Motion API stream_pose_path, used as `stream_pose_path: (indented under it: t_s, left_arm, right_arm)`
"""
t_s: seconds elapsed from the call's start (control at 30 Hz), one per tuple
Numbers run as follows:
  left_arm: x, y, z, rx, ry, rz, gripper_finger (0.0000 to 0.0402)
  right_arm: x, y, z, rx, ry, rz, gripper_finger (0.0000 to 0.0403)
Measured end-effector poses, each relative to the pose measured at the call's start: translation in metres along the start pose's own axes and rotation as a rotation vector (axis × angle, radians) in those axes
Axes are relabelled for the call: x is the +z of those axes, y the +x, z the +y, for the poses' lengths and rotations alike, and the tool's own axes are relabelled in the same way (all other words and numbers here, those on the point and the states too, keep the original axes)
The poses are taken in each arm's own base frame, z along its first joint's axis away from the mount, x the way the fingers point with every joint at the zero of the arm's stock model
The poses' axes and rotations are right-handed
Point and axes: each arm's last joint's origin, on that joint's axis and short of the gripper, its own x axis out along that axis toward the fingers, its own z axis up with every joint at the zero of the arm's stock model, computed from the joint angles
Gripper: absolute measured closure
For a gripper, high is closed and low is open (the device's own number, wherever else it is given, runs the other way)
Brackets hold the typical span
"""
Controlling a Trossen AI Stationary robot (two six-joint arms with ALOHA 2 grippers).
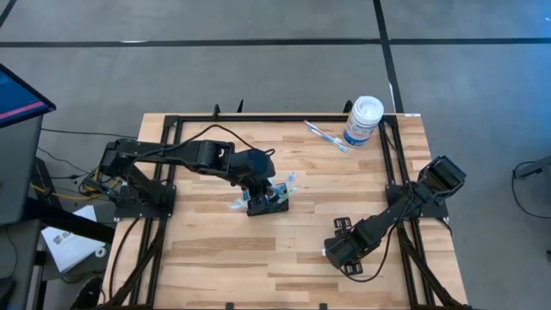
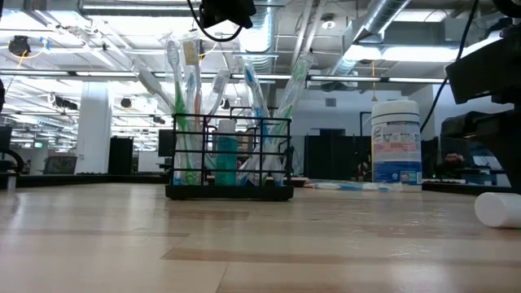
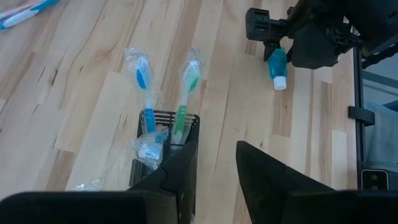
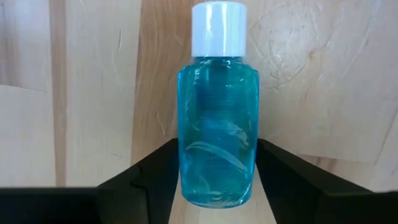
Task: Pick & Place toothbrushing station
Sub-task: Put the blue mouthwash into the wire organizer
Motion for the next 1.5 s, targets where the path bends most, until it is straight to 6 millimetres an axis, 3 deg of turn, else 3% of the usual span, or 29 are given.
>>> stream_pose_path:
  t_s: [0.23,0.5,0.87,1.1,1.2,1.3,1.5]
  left_arm:
    - [0.0,0.0,0.0,0.0,0.0,0.0,0.0294]
    - [0.0,0.0,0.0,0.0,0.0,0.0,0.0294]
    - [0.0,0.0,0.0,0.0,0.0,0.0,0.0294]
    - [0.0,0.0,0.0,0.0,0.0,0.0,0.0294]
    - [0.0,0.0,0.0,0.0,0.0,0.0,0.0294]
    - [0.0,0.0,0.0,0.0,0.0,0.0,0.0294]
    - [0.0,0.0,0.0,0.0,0.0,0.0,0.0294]
  right_arm:
    - [-0.001,-0.001,0.0,0.002,0.003,0.02,0.0213]
    - [0.005,-0.017,0.004,-0.035,-0.02,0.061,0.0234]
    - [0.005,-0.017,0.003,-0.061,-0.02,0.06,0.0219]
    - [0.005,-0.018,0.003,-0.061,-0.026,0.055,0.0283]
    - [0.005,-0.018,0.003,-0.06,-0.03,0.053,0.0292]
    - [0.004,-0.017,0.003,-0.059,-0.03,0.052,0.0275]
    - [0.003,-0.015,0.002,-0.061,-0.027,0.062,0.0202]
